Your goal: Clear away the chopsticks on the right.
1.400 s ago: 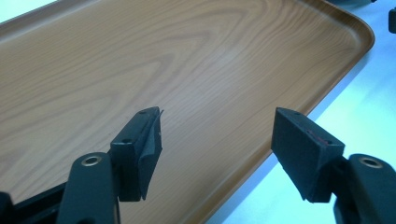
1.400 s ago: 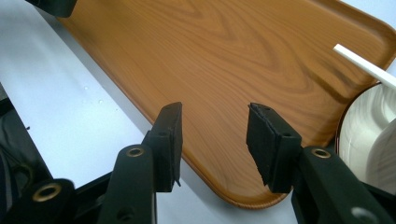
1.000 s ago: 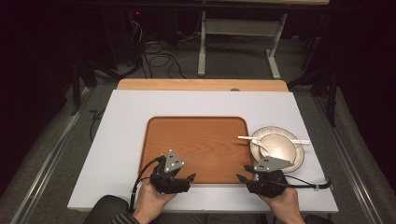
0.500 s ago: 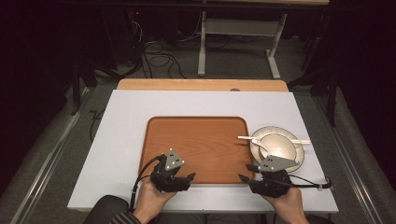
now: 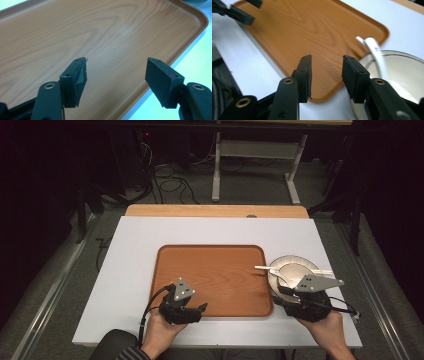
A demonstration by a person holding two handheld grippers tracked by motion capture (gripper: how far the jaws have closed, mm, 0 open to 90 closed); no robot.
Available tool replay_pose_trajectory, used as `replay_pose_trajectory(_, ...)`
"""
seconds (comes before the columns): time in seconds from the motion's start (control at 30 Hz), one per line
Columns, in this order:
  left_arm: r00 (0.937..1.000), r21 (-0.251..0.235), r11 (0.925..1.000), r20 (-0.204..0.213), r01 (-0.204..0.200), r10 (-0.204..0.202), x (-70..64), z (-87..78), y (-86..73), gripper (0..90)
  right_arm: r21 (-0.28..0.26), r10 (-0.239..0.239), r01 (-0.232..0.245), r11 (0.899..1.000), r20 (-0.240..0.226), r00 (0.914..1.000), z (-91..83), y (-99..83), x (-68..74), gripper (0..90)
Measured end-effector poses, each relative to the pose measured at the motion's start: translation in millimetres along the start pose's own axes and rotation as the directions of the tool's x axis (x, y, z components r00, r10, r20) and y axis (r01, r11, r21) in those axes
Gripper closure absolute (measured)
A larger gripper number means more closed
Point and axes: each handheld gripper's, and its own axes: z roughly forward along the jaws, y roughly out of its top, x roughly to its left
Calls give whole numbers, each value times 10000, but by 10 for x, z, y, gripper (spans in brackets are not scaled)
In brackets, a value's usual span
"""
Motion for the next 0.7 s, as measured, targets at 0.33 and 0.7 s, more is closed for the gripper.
replay_pose_trajectory(0.33, 9996, -112, 9997, -185, 223, -225, 67, 26, 28, 341, 429, -582, 544, 9976, 927, 9940, -202, 112, -309, 627)
replay_pose_trajectory(0.7, 9994, -78, 9996, -216, 261, -263, 84, 64, 41, 343, 994, -55, -96, 9950, 1510, 9885, -285, 235, -827, 719)
